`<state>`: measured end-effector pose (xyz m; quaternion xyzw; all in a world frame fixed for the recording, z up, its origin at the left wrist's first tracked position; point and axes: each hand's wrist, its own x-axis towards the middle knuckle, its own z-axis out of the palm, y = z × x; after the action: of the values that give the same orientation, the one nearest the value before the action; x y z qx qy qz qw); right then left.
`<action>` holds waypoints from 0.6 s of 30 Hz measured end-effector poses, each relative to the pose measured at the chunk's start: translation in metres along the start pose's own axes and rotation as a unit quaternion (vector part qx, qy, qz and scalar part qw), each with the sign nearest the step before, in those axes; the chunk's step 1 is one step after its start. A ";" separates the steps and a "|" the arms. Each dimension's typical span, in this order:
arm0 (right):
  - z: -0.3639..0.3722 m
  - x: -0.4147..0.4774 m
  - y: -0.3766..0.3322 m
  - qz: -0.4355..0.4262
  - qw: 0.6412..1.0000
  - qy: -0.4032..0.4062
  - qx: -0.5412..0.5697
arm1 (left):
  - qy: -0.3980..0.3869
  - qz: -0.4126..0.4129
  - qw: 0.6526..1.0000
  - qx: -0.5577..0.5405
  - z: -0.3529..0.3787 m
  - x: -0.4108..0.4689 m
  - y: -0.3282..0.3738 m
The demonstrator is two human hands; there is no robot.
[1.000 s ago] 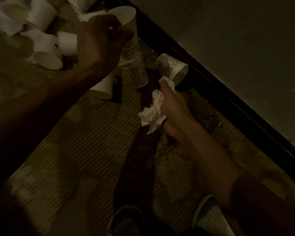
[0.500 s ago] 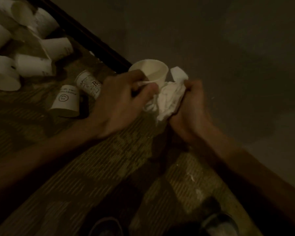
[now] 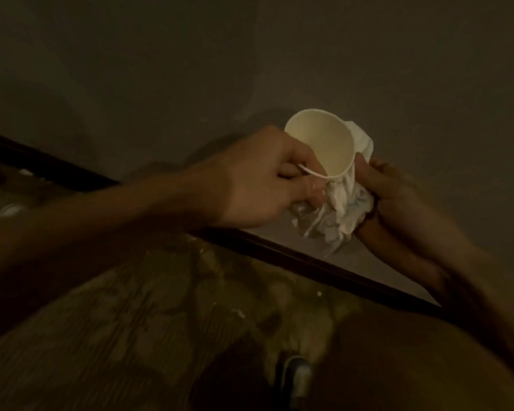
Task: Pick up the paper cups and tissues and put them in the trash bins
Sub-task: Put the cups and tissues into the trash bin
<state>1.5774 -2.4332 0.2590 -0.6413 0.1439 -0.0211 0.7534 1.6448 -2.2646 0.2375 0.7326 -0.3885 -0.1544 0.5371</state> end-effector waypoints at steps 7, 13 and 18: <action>-0.137 -0.098 -0.074 -0.159 0.983 0.083 -0.029 | -0.093 0.113 0.987 0.074 0.109 0.078 0.139; -0.276 -0.214 -0.066 -0.203 0.953 0.222 -0.027 | -0.175 0.129 0.976 0.034 0.268 0.093 0.213; -0.365 -0.278 -0.004 -0.159 0.910 0.375 -0.075 | -0.248 0.057 0.967 -0.005 0.401 0.099 0.203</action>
<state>1.2227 -2.7238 0.2662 -0.6550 0.3136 -0.3687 0.5802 1.3699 -2.6293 0.2898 0.6455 -0.5499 -0.3021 0.4355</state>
